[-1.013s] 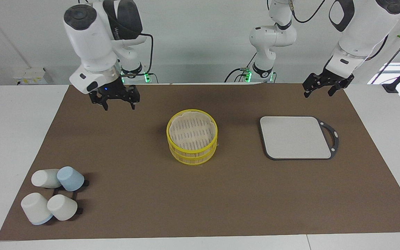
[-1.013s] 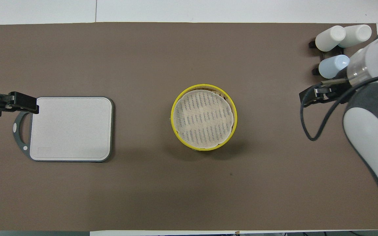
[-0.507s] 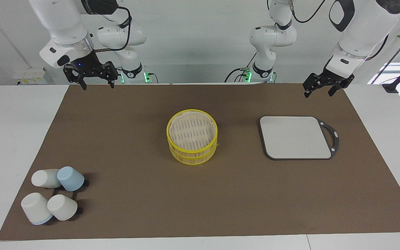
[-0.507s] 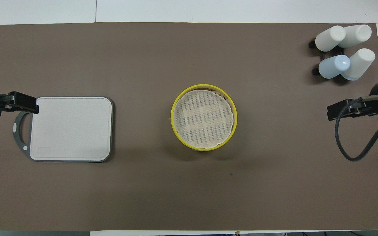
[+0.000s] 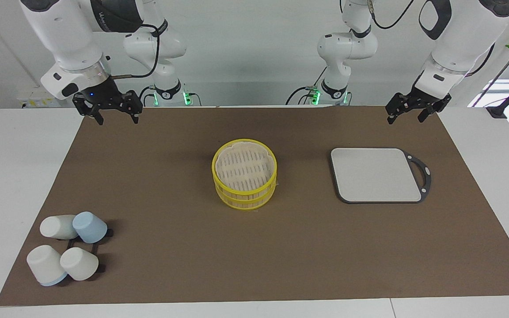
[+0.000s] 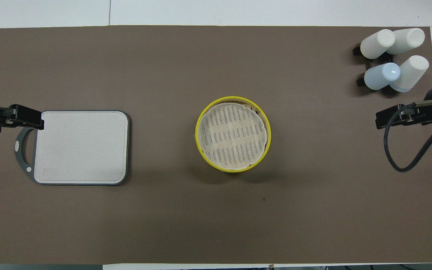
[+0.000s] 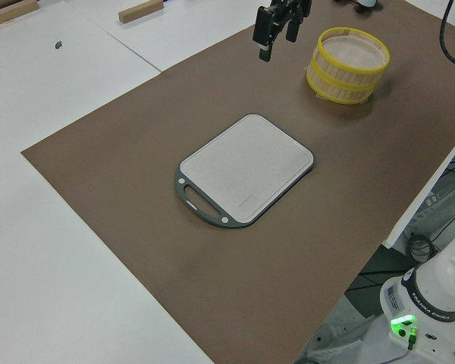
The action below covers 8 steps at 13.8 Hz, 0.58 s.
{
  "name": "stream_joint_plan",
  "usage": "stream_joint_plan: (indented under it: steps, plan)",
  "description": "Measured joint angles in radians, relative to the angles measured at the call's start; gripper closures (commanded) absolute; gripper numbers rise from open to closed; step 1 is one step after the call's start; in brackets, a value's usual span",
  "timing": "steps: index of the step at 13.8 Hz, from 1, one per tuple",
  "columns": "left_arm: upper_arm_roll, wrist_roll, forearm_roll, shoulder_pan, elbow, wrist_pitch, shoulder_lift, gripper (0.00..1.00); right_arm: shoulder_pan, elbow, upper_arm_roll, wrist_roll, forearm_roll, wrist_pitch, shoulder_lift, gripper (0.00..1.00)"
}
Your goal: Place bun in steamer
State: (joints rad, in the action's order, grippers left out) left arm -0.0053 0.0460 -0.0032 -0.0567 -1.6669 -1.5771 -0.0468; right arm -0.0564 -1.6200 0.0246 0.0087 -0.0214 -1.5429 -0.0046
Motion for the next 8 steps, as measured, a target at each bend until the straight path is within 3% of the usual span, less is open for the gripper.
stream_joint_plan:
  steps: [8]
  plan:
    - [0.000, 0.000, 0.000, 0.000, 0.000, 0.000, 0.000, 0.00, 0.003, 0.009, 0.024, 0.000, 0.000, -0.008, 0.004, 0.00]
